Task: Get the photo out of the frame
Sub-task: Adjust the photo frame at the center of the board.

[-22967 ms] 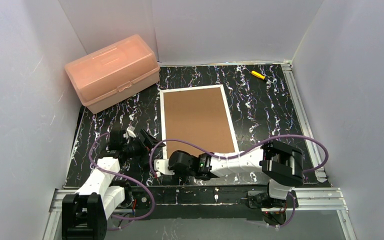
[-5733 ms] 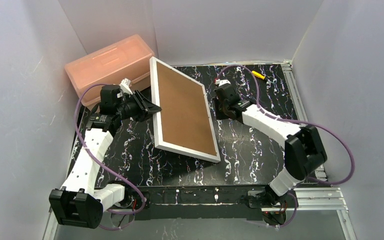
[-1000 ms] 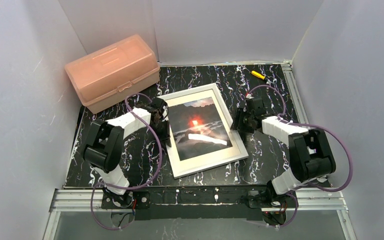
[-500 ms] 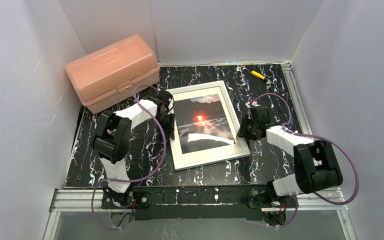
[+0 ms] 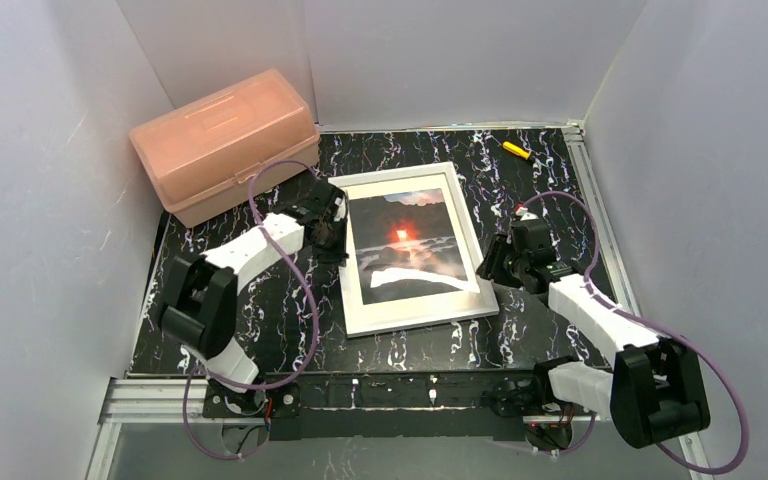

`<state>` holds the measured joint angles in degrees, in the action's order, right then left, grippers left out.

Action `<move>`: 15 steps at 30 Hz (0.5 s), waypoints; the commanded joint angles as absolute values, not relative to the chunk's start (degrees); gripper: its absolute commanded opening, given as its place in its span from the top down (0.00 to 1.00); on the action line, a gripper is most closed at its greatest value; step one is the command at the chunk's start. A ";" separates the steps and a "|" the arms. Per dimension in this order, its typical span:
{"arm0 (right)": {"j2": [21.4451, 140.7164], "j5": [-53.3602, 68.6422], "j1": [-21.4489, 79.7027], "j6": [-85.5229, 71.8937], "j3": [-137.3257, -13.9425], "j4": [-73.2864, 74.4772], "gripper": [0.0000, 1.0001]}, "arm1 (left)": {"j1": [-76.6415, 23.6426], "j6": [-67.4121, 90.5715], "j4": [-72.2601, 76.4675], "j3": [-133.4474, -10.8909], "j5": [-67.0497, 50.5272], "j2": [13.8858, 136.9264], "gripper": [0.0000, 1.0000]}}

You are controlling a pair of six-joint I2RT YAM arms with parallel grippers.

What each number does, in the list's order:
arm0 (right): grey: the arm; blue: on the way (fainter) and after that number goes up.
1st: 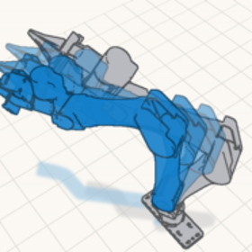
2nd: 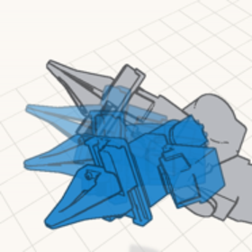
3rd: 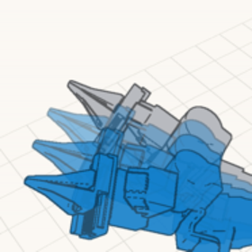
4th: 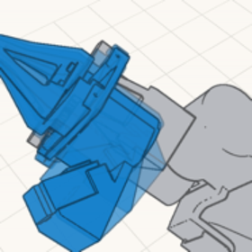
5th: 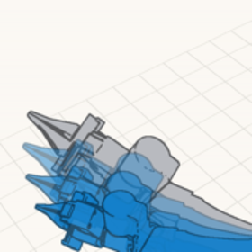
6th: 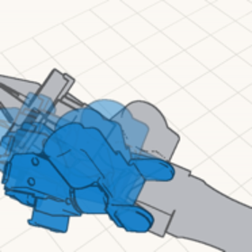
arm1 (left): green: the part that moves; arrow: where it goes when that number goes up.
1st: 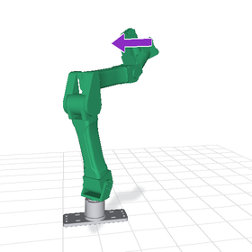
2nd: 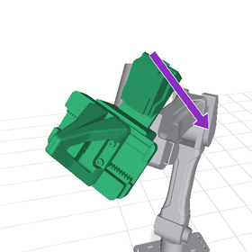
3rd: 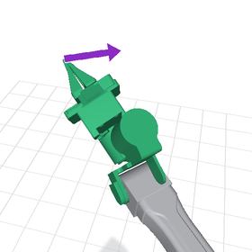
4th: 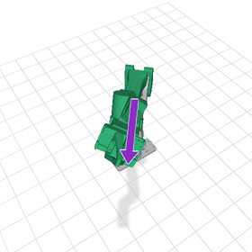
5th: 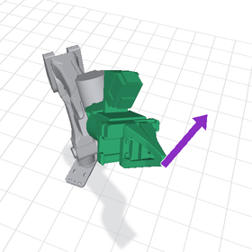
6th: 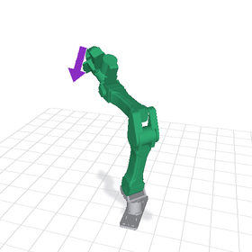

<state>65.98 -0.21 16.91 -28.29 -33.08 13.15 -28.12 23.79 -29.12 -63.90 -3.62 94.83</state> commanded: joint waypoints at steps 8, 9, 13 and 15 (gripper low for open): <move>70.52 -3.83 17.41 -21.12 -45.74 19.13 0.14 | -28.84 25.31 -27.82 -61.62 -0.79 82.12 0.94; 71.74 -4.02 17.44 -20.40 -47.26 19.46 0.14 | -28.87 26.14 -27.48 -60.96 -0.83 82.19 0.83; 76.78 -4.97 17.53 -18.50 -51.44 18.99 0.22 | -28.84 29.79 -21.80 -55.64 -0.80 81.07 0.40; 79.40 -5.00 17.57 -17.91 -53.03 18.44 0.25 | -28.83 30.87 -18.79 -53.92 1.29 80.66 0.33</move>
<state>75.57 -3.46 17.34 -21.02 -48.97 18.33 -28.77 27.62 -23.16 -57.19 -1.72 82.63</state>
